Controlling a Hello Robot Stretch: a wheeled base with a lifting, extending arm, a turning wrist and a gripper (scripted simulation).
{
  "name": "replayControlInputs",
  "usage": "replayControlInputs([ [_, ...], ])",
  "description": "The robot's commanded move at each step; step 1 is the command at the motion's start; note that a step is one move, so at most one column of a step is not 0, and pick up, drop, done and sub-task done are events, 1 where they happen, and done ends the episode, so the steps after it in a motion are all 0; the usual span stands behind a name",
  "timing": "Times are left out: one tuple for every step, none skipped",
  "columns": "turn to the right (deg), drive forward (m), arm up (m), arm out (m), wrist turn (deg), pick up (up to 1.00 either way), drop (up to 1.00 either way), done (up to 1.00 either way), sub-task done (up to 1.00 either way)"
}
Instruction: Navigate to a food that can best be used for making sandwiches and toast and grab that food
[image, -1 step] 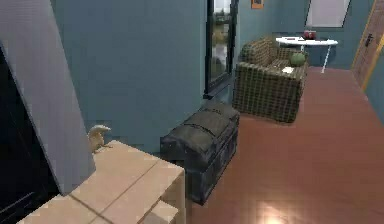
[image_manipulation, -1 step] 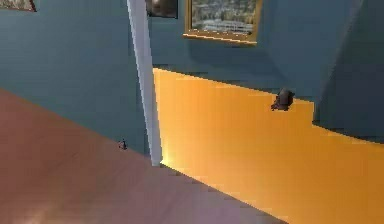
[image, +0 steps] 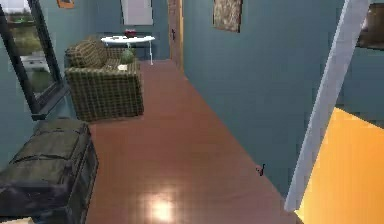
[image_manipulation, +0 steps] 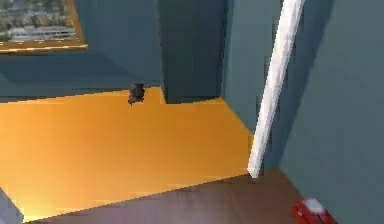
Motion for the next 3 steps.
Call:
replayControlInputs([
  [45.0,0.0,0.0,0.0,0.0,0.0,0.0,0.0,0.0],
  [30.0,0.0,0.0,0.0,0.0,0.0,0.0,0.0,0.0],
  [0.0,0.15,0.0,0.0,0.0,0.0,0.0,0.0,0.0],
])
